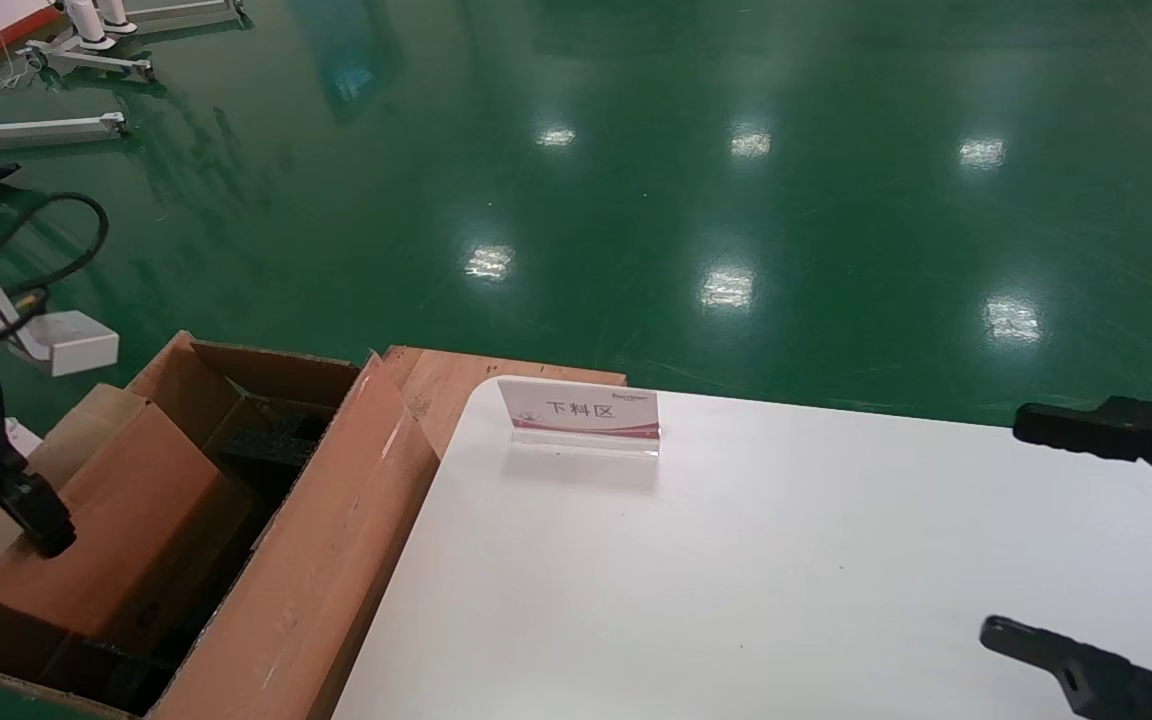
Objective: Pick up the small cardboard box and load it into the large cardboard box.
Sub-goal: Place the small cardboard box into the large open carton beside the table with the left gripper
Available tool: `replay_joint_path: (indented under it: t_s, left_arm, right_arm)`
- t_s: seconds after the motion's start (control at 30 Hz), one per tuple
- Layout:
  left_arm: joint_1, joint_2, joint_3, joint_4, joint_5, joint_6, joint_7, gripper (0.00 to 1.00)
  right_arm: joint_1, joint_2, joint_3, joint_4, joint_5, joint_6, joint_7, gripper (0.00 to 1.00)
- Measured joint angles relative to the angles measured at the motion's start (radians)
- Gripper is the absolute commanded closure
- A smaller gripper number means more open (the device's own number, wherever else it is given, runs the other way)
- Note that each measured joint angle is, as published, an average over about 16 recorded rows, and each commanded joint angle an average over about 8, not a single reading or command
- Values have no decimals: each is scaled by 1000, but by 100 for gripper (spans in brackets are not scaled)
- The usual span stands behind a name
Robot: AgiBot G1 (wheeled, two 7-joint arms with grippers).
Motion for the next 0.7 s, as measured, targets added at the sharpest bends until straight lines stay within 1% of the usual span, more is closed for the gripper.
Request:
replay_joint_path:
  t_s: [0.4,0.7]
  left_arm:
    - [163,20,-10,174,-23,-39,53,100]
    - [252,45,-24,295,-40,-68,100,100]
  right_arm:
    - [0,0,-1,0,0,0,0,0]
    - [0,1,-1,0,1,1,-1,0]
